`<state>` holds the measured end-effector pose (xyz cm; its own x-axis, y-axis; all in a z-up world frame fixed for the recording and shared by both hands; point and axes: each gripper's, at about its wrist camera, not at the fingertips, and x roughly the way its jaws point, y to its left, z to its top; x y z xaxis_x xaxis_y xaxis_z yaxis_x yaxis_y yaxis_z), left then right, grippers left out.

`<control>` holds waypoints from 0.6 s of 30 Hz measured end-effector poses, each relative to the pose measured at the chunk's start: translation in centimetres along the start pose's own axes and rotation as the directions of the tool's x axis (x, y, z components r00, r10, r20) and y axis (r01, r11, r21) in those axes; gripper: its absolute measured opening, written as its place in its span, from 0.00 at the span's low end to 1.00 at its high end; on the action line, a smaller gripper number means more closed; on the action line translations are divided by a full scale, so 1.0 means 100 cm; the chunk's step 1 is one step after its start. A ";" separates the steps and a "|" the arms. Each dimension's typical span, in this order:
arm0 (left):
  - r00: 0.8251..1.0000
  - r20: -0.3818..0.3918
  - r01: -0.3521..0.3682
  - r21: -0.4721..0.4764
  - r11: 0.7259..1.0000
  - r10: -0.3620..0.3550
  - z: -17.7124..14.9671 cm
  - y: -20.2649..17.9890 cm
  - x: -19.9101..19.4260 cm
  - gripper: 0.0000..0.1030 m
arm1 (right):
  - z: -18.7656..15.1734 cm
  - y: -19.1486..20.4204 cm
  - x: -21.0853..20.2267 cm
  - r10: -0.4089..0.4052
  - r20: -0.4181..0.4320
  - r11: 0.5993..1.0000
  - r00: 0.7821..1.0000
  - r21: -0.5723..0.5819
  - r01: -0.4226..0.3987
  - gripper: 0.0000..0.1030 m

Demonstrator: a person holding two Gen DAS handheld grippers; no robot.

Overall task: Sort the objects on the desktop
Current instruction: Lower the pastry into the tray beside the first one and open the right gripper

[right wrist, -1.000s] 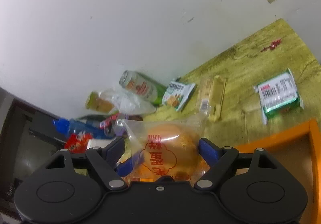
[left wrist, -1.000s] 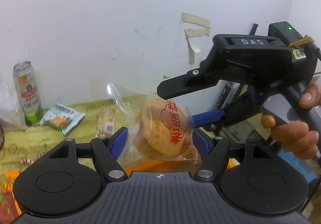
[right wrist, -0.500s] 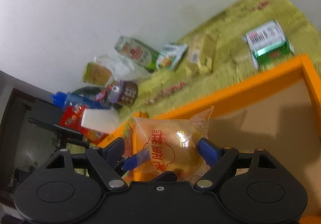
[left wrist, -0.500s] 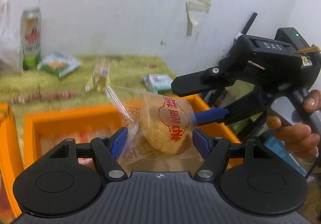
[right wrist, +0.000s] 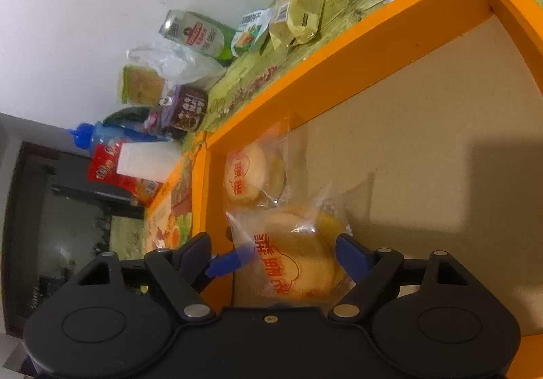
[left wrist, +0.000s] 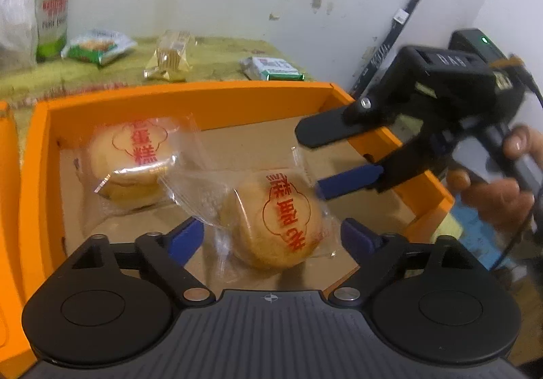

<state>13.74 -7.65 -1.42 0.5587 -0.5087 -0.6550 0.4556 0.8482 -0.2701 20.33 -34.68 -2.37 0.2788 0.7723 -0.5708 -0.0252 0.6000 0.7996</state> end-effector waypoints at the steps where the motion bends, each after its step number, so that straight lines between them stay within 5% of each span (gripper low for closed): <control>1: 1.000 0.017 -0.016 0.023 1.000 0.016 -0.003 -0.003 -0.003 0.94 | 0.000 -0.002 -0.003 0.006 0.015 1.000 1.000 -0.001 -0.006 0.78; 7: 0.991 0.127 -0.053 0.147 0.988 0.034 -0.023 -0.023 -0.019 0.96 | 0.002 -0.015 -0.017 -0.031 0.065 1.000 0.997 0.004 0.031 0.80; 18: 0.989 0.134 0.039 0.113 0.993 -0.054 -0.033 -0.026 -0.008 0.99 | 0.001 -0.017 0.016 -0.069 -0.066 0.997 0.995 -0.025 0.068 0.81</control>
<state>9.79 -9.00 -2.55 0.6214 -0.5689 -0.5387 0.5523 0.8057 -0.2139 20.90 -34.45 -4.61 0.2157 0.7412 -0.6357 -0.0301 0.6558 0.7543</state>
